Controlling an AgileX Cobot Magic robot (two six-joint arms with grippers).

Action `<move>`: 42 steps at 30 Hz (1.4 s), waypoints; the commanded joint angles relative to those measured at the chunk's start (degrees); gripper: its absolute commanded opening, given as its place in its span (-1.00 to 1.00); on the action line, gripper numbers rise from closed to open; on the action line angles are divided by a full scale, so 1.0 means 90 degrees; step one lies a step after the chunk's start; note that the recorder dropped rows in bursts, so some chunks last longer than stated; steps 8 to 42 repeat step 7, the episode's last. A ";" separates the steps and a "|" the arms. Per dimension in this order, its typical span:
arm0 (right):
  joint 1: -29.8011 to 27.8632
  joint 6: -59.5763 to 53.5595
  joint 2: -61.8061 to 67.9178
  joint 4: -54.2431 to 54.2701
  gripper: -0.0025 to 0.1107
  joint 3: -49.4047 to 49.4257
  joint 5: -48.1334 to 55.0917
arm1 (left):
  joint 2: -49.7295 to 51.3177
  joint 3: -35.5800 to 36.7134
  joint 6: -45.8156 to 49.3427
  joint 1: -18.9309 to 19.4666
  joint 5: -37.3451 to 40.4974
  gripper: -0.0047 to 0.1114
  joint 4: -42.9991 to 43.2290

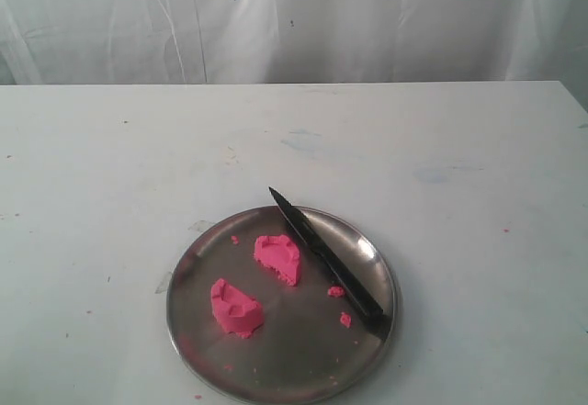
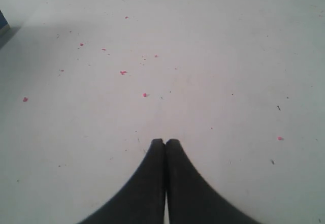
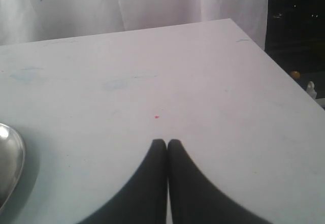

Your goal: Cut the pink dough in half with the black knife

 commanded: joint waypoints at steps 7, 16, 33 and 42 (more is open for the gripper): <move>-0.0023 -0.0148 -0.0024 -0.0005 -0.96 0.0017 -0.0053 | -0.0025 0.0023 0.0004 0.0002 0.0011 -0.92 -0.0035; -0.0023 -0.0148 -0.0024 -0.0005 -0.96 0.0017 -0.0053 | -0.0025 0.0023 0.0004 0.0002 0.0011 -0.92 -0.0035; -0.0023 -0.0148 -0.0024 -0.0005 -0.96 0.0017 -0.0053 | -0.0025 0.0023 0.0004 0.0002 0.0011 -0.92 -0.0035; -0.0023 -0.0148 -0.0024 -0.0005 -0.96 0.0017 -0.0053 | -0.0025 0.0023 0.0004 0.0002 0.0011 -0.92 -0.0035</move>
